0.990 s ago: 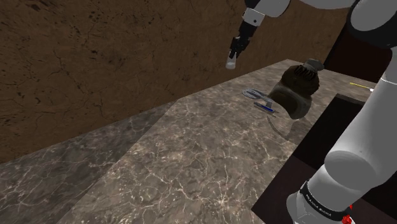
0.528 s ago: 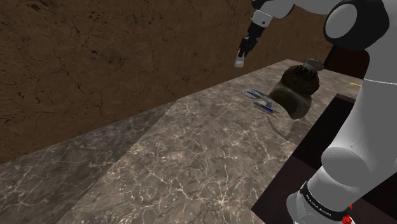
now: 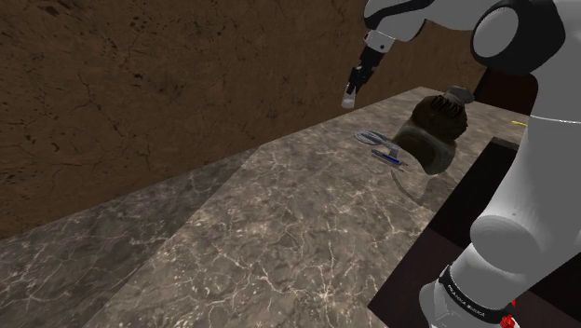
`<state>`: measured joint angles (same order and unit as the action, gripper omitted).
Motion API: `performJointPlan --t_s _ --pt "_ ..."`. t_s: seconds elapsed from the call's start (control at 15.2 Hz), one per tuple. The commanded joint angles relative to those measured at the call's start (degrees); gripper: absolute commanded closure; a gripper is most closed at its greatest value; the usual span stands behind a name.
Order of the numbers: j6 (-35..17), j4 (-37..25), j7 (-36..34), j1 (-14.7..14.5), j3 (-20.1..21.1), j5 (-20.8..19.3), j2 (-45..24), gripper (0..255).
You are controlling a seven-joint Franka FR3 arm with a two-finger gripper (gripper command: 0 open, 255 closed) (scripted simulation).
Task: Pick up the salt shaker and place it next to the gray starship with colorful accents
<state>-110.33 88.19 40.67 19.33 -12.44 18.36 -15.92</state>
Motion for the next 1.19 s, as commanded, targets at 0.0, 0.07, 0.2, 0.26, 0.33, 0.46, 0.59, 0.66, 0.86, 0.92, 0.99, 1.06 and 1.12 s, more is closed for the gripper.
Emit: performJointPlan --t_s 0.0,0.07,0.2,0.26,0.33,0.46,0.59,0.66,0.86,0.92,0.99,1.06,1.12 --pt "-1.44 1.31 0.32 -0.09 0.07 0.17 -0.13 255" --pt "-2.15 1.97 0.52 -0.11 0.1 0.27 -0.2 255" --pt "-3.55 3.24 0.92 -0.16 0.16 0.47 -0.38 255" --pt "-4.24 3.86 1.12 -0.18 0.19 0.59 -0.48 255" --pt "-4.93 4.45 1.32 -0.19 0.23 0.7 -0.6 255" --pt "-6.29 5.59 1.73 -0.22 0.3 0.96 -0.88 255" --pt "-7.63 6.66 2.16 -0.23 0.39 1.23 -1.2 255" --pt "-8.29 7.17 2.37 -0.24 0.43 1.37 -1.38 255" --pt "-10.25 8.62 3.04 -0.24 0.57 1.84 -1.98 255" --pt "-10.89 9.08 3.26 -0.23 0.62 2.01 -2.2 255" --pt "-11.53 9.52 3.49 -0.22 0.68 2.18 -2.44 255" --pt "-12.17 9.94 3.72 -0.21 0.73 2.35 -2.68 255" --pt "-12.8 10.35 3.96 -0.2 0.79 2.53 -2.94 255"
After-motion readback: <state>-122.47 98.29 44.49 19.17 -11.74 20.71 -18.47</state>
